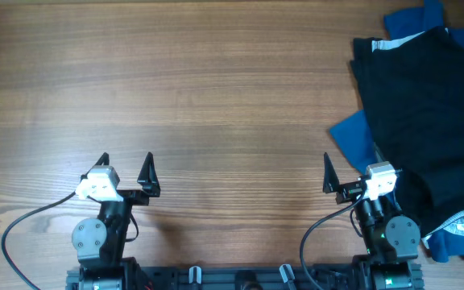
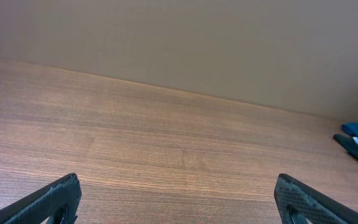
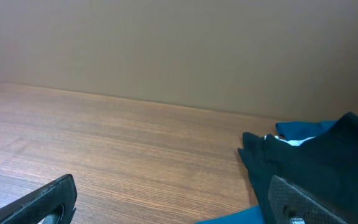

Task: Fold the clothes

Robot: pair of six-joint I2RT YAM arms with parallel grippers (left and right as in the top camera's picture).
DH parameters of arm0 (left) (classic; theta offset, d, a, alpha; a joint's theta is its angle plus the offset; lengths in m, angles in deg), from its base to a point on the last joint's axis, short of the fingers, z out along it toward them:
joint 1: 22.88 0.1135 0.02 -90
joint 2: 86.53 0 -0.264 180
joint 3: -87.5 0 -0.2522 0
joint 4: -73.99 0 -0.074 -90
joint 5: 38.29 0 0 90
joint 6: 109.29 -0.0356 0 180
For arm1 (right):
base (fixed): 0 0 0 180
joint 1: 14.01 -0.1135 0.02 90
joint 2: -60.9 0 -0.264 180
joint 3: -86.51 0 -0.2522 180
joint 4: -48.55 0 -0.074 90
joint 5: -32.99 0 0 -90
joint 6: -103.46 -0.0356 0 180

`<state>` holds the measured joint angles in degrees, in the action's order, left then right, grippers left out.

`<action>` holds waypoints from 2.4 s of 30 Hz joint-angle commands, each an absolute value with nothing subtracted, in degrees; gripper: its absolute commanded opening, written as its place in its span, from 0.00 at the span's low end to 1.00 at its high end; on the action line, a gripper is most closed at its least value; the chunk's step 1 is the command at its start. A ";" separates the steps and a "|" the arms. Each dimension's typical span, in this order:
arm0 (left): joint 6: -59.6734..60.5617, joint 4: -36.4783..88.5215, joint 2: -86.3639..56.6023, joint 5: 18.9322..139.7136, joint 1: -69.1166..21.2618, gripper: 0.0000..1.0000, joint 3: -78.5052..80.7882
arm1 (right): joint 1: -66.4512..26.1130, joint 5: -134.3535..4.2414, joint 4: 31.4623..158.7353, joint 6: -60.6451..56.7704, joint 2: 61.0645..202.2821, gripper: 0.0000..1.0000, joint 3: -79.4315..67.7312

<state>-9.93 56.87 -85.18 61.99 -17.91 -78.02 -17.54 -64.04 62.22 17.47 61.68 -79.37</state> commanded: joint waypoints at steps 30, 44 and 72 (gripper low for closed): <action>-7.89 49.81 -70.56 61.03 -18.17 1.00 -63.03 | -17.29 -59.34 70.04 8.82 76.15 1.00 -63.21; -7.89 29.31 -37.99 61.27 -18.17 1.00 -35.36 | -17.29 -61.88 102.45 12.01 125.89 1.00 -24.70; -7.89 29.27 -38.15 61.23 -18.17 1.00 -35.36 | -6.89 -33.90 113.36 -4.54 149.59 0.62 -24.99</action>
<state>-8.22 29.27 -38.04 61.36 -17.91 -36.61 -7.15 -34.47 112.73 -4.10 148.99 -25.77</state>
